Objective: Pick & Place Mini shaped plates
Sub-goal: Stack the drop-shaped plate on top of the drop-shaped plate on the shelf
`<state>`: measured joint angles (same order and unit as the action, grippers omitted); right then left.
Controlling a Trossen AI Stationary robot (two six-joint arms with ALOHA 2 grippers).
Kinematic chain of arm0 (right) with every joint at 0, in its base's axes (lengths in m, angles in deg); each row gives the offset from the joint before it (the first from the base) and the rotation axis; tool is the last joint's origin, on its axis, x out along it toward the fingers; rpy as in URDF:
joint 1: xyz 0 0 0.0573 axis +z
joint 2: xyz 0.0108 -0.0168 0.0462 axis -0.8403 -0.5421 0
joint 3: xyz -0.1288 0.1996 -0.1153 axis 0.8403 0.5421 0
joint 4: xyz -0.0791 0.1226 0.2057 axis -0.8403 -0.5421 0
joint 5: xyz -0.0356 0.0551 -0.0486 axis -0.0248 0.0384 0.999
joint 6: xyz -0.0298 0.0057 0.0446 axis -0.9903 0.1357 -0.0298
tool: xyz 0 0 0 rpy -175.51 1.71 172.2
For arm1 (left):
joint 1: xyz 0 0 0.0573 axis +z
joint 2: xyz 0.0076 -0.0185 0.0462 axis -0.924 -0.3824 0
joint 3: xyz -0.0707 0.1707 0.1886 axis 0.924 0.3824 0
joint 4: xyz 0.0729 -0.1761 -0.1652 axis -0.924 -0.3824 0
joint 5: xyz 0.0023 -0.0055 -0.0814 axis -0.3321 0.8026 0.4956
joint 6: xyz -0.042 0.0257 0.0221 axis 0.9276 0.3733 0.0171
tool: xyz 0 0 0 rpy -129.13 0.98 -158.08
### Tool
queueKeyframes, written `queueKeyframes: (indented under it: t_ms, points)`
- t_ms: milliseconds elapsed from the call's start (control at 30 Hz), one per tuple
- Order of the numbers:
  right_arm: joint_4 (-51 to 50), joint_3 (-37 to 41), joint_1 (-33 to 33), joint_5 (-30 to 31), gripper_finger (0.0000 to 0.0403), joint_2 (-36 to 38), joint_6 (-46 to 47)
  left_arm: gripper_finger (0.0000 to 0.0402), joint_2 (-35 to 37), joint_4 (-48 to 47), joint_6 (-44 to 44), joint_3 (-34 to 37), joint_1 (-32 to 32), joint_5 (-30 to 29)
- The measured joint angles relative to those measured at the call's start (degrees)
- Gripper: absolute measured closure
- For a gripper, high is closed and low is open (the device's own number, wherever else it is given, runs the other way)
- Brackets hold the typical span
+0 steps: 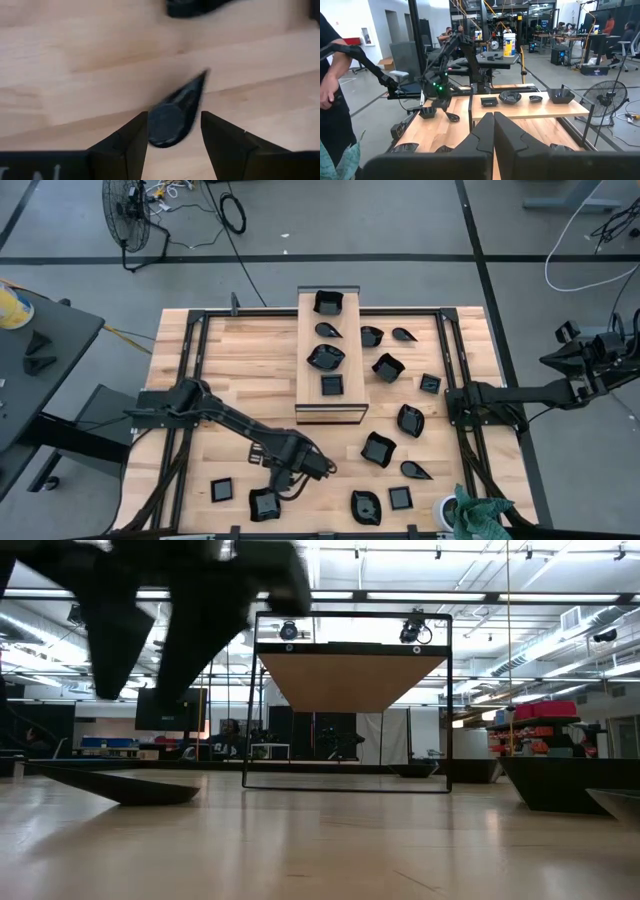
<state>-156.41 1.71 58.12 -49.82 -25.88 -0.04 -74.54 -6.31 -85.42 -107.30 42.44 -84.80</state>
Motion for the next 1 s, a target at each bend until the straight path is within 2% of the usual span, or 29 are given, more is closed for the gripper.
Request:
queueKeyframes:
  t_ms: [367, 733, 1000]
  points:
    - [0.0, 0.0, 0.0, 0.0, 0.0392, 0.0, 0.0, 0.0216, 0.0, 8.4, -1.2, 7.7, -1.9, -0.8]
    - [0.1, 0.0, 0.0, 0.0, 0.0392, 0.0, 0.0, 0.0216, 0.0, 13.7, -1.5, 7.8, -2.1, -1.1]
    - [0.1, 0.0, 0.0, 0.0, 0.0392, 0.0, 0.0, 0.0216, 0.0, 13.1, -5.7, 7.8, -2.0, -6.9]
